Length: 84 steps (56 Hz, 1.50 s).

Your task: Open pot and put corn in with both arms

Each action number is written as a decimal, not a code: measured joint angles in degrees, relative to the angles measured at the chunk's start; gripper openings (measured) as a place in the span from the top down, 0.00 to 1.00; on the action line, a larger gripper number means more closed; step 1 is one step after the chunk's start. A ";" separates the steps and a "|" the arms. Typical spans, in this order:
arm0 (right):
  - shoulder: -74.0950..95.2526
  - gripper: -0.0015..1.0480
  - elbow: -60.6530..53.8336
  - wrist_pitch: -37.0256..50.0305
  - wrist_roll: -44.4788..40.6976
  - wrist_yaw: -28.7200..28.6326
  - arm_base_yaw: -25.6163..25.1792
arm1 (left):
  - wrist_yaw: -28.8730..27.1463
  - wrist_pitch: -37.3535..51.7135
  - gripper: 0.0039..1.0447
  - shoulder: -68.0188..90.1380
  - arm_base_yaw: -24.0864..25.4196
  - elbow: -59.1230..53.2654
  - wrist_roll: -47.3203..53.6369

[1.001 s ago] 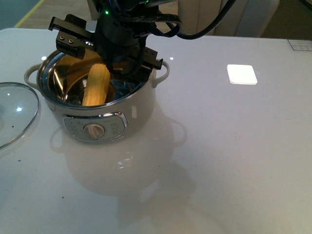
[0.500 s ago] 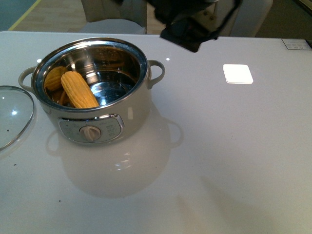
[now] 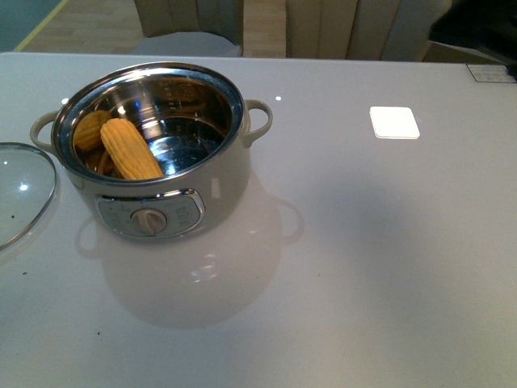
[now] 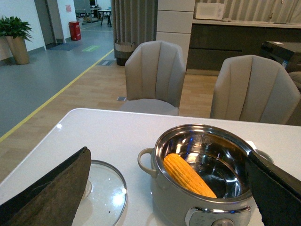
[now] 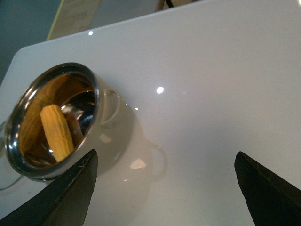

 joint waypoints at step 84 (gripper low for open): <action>-56.61 0.98 -32.98 3.76 -19.17 1.11 -16.52 | 0.00 0.00 0.06 0.00 0.00 0.00 0.00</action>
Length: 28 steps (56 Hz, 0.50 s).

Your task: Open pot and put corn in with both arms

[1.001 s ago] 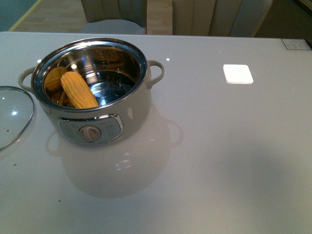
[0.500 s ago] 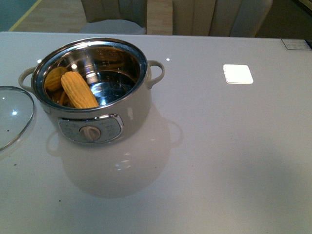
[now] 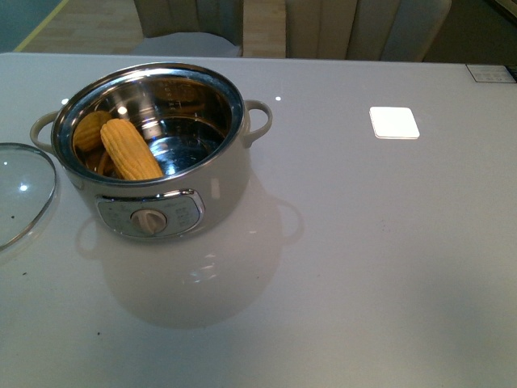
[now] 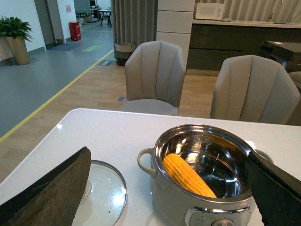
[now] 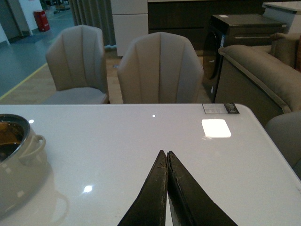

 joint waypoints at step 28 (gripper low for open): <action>-8.26 0.98 -1.01 -5.77 0.00 0.02 0.00 | 0.00 0.00 0.06 0.00 0.00 0.00 0.00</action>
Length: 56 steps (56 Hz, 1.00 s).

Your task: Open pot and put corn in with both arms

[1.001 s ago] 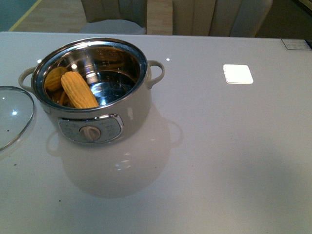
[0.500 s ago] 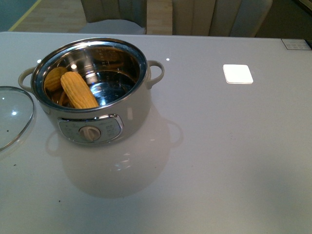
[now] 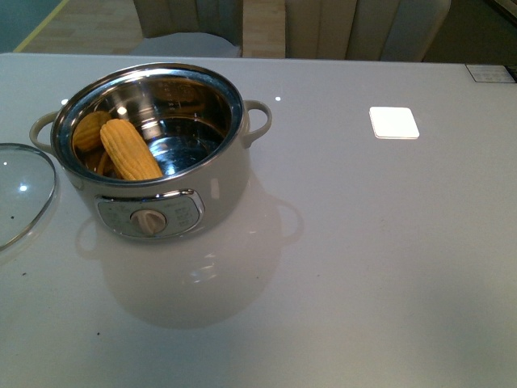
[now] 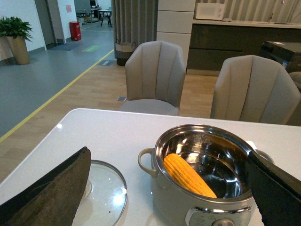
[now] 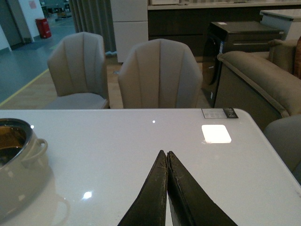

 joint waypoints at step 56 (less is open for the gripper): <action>-10.69 0.25 0.02 -10.97 -0.09 0.00 0.00 | 0.00 0.00 0.06 0.00 0.00 0.00 0.00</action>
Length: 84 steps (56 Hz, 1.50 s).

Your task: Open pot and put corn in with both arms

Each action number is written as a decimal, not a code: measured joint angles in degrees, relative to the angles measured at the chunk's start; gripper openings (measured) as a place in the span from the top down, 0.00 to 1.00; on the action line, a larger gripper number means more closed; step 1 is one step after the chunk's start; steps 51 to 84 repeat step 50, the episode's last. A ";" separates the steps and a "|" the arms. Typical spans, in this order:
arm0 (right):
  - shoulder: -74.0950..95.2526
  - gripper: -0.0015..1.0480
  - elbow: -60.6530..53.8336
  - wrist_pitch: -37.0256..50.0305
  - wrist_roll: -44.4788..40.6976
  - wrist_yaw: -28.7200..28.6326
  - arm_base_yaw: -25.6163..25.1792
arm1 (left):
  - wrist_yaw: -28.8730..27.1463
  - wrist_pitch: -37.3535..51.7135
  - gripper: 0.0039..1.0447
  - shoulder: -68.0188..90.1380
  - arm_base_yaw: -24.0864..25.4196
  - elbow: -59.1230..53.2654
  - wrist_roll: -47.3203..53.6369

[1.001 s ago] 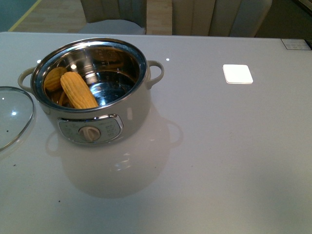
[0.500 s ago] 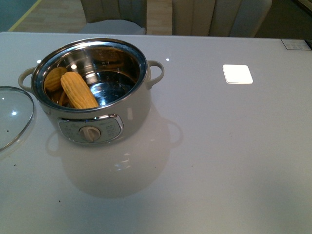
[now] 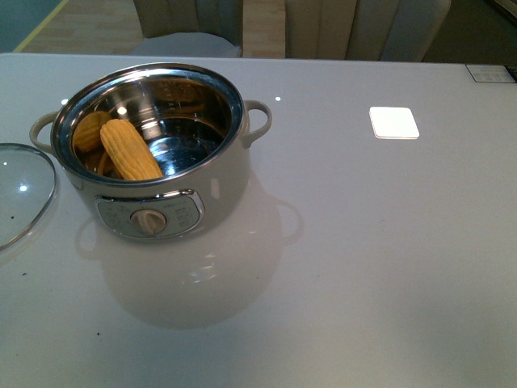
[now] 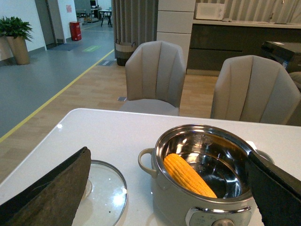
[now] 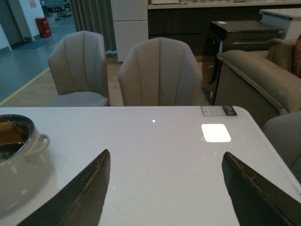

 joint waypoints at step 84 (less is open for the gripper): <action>-0.02 0.08 0.00 -0.02 0.00 0.00 0.00 | 0.00 0.00 0.06 0.00 0.00 0.00 0.00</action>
